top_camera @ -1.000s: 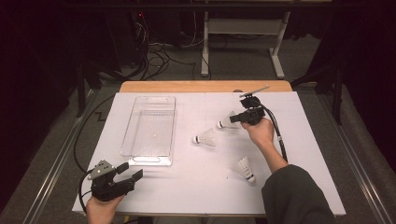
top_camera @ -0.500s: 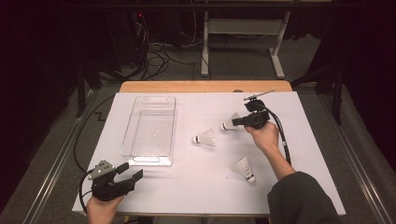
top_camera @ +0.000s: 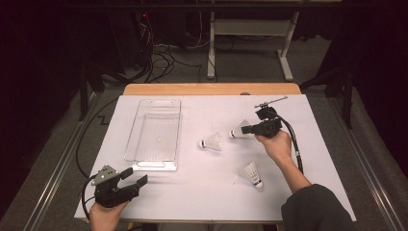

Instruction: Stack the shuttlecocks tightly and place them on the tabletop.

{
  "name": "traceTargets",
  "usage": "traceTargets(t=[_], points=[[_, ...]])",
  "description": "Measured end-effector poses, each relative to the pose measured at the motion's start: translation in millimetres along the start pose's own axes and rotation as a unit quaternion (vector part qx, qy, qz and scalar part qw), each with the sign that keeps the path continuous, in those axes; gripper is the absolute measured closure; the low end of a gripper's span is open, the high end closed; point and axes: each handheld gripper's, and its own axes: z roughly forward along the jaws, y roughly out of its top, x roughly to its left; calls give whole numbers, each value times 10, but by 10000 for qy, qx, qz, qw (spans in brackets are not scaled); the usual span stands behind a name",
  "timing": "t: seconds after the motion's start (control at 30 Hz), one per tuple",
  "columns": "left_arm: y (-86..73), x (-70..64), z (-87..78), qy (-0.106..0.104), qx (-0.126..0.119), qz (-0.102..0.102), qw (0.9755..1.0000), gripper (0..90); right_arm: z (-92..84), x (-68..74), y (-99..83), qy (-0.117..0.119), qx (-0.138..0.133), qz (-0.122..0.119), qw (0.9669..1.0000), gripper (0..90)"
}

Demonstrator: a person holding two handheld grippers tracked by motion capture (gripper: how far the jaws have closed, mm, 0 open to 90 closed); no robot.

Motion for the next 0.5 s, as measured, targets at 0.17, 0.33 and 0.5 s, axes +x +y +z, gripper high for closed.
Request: traceTargets(t=[0.17, 0.33, 0.5], points=[[0, 0, 2, -5, 4, 1, 10000, 322, -29, 34, -35, 81, -43, -53, 9999, 900], [0, -3, 4, -7, 6, 1, 10000, 321, -44, 76, -67, 182, -64, -73, 9998, 900], [-2, -8, 10, -8, 7, -7, 10000, 321, -24, 130, -88, 290, -75, -113, 9995, 900]])
